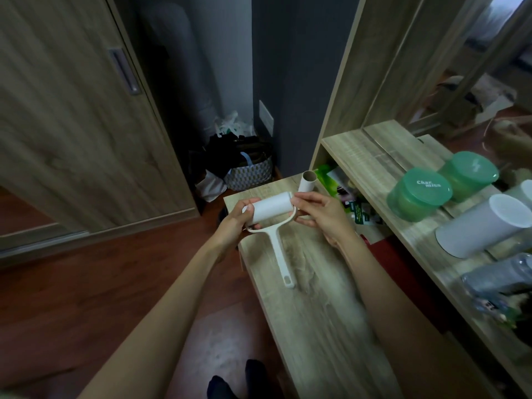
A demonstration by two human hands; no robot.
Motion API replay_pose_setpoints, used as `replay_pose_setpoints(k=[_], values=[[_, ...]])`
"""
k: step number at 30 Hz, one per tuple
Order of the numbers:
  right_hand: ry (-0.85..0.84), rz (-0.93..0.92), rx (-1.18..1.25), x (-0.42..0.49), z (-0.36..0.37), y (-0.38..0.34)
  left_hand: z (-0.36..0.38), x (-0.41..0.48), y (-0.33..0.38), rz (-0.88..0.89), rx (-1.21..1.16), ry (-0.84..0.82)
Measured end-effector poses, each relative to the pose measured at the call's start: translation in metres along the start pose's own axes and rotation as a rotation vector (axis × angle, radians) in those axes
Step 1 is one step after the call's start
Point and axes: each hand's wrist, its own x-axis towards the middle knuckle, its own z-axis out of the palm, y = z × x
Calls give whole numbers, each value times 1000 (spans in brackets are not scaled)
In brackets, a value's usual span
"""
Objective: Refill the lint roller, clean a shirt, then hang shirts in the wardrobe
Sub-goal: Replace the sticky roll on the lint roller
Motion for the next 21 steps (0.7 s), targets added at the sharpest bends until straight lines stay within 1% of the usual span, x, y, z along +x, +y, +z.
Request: replay_pose_setpoints(k=[4, 10, 15, 19, 21], values=[[1, -21, -11, 4, 0, -4, 2, -5, 4, 29, 44, -2], [-50, -4, -116, 7, -5, -11, -3, -13, 8, 109, 326, -60], [-98, -12, -248, 5, -5, -17, -2, -12, 13, 174, 390, -73], [-113, -27, -364, 0, -3, -18, -2, -10, 12, 178, 433, -97], [-125, -30, -387, -2, -3, -16, -3, -8, 11, 209, 512, -91]])
